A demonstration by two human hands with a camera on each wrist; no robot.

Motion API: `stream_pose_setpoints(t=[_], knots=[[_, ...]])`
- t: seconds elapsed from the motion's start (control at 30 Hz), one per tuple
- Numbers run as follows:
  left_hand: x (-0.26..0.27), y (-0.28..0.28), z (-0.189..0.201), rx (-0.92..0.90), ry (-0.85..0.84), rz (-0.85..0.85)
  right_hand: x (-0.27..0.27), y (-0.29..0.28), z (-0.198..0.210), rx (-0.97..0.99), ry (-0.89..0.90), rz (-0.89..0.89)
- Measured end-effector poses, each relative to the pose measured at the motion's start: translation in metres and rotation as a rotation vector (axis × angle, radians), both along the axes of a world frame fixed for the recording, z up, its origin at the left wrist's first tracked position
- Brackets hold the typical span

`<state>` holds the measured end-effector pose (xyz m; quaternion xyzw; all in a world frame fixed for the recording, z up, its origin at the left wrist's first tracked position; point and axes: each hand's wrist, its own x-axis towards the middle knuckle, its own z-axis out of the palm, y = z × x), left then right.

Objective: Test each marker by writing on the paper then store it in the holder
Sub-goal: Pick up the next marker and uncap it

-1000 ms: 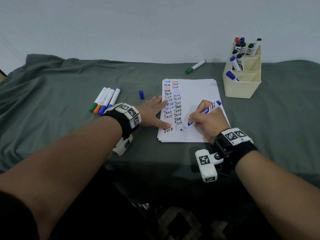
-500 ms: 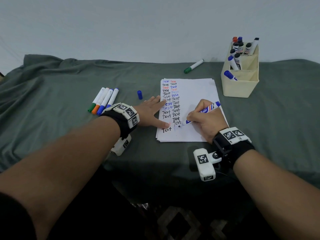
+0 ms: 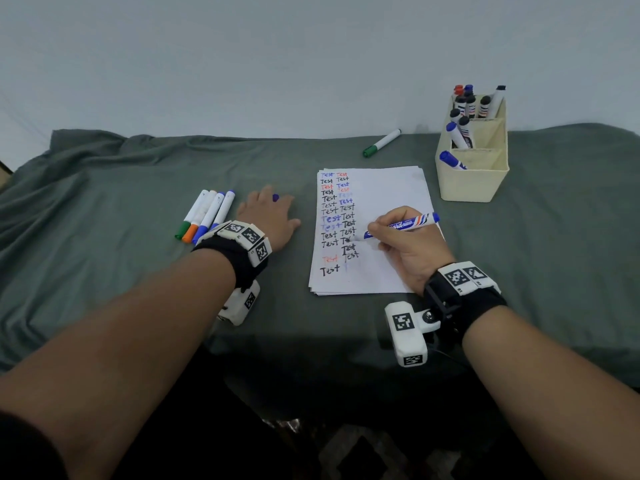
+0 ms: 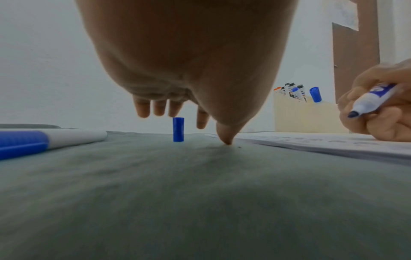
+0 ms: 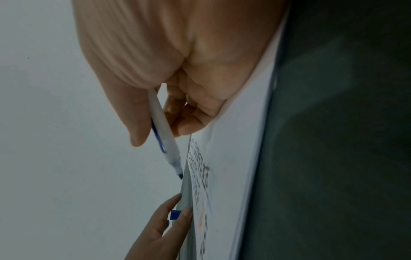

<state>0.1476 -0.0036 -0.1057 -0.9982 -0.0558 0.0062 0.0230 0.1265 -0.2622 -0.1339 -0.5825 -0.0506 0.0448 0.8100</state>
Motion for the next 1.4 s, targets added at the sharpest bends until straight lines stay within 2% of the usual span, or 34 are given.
stream_pose_setpoints(t=[0.17, 0.37, 0.47, 0.57, 0.77, 0.93, 1.13, 1.4], knots=[[0.002, 0.005, 0.003, -0.121, -0.072, 0.011, 0.000, -0.003, 0.000, -0.075, -0.001, -0.022], [0.003, 0.001, 0.005, -0.269, -0.060, -0.140, -0.002, -0.003, 0.002, 0.167, 0.092, 0.055], [0.000, -0.005, 0.006, -0.358, -0.053, -0.223, -0.004, -0.003, 0.004, 0.128, 0.070, 0.066], [-0.004, -0.011, 0.009, -0.373, -0.043, -0.293, -0.004, 0.000, 0.003, 0.041, 0.052, 0.033], [-0.007, -0.015, 0.014, -0.407, -0.017, -0.315, -0.004, -0.001, 0.002, -0.030, 0.037, 0.055], [-0.008, -0.014, 0.016, -0.460, -0.038, -0.324, -0.005, -0.002, 0.002, -0.015, 0.029, 0.075], [-0.008, -0.015, 0.017, -0.428, -0.014, -0.338, -0.005, -0.002, 0.002, 0.005, 0.026, 0.081], [-0.015, -0.022, 0.023, -0.474, 0.001, -0.363, -0.008, -0.001, 0.005, -0.089, -0.019, 0.161]])
